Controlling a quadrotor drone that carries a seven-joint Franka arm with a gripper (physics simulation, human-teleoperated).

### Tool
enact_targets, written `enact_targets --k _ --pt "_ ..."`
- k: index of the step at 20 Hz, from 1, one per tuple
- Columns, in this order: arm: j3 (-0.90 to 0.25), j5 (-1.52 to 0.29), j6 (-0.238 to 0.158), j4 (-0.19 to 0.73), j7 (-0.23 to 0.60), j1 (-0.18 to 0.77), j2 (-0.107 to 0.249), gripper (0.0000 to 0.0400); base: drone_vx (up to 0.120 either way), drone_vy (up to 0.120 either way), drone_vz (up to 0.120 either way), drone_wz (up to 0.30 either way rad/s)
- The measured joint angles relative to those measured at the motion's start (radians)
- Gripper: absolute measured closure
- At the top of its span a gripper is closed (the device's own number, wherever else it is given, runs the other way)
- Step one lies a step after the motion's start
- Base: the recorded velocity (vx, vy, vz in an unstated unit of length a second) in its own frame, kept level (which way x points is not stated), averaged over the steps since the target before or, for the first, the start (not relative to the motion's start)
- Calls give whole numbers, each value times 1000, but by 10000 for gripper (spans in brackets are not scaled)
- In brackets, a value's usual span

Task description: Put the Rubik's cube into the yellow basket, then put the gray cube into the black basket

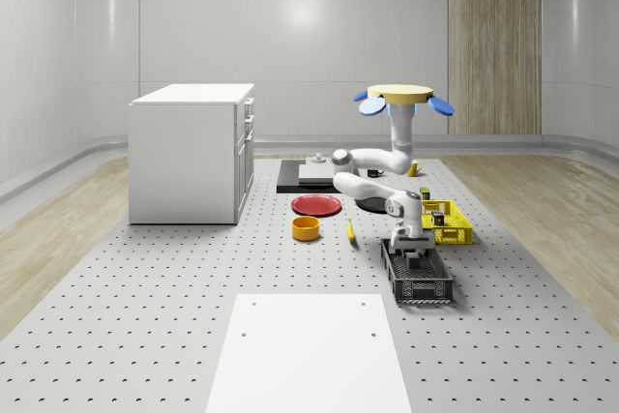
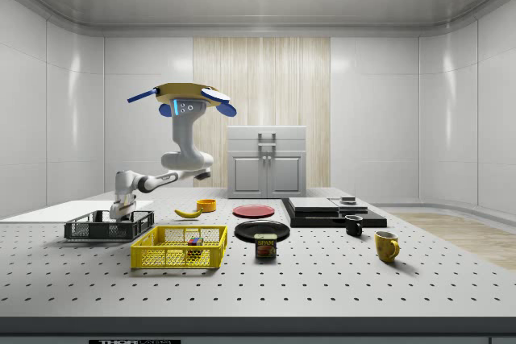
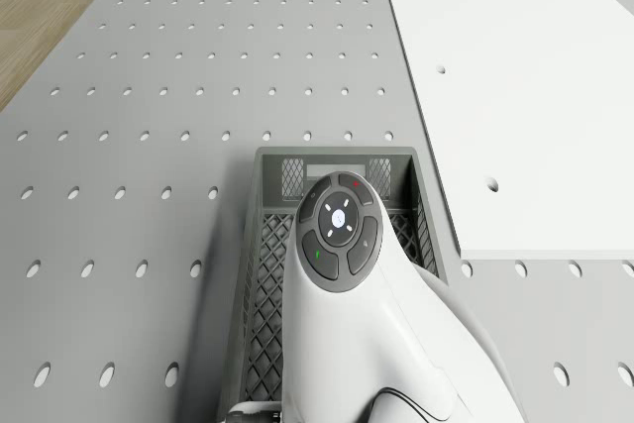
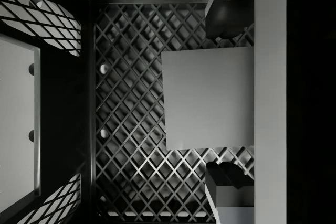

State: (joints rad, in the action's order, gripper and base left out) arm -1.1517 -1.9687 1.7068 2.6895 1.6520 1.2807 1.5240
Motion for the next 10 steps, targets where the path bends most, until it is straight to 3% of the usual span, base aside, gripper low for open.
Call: enact_targets --k 10 --pt "-89 81 -42 36 -2 -22 6 3 0 0 0 0"
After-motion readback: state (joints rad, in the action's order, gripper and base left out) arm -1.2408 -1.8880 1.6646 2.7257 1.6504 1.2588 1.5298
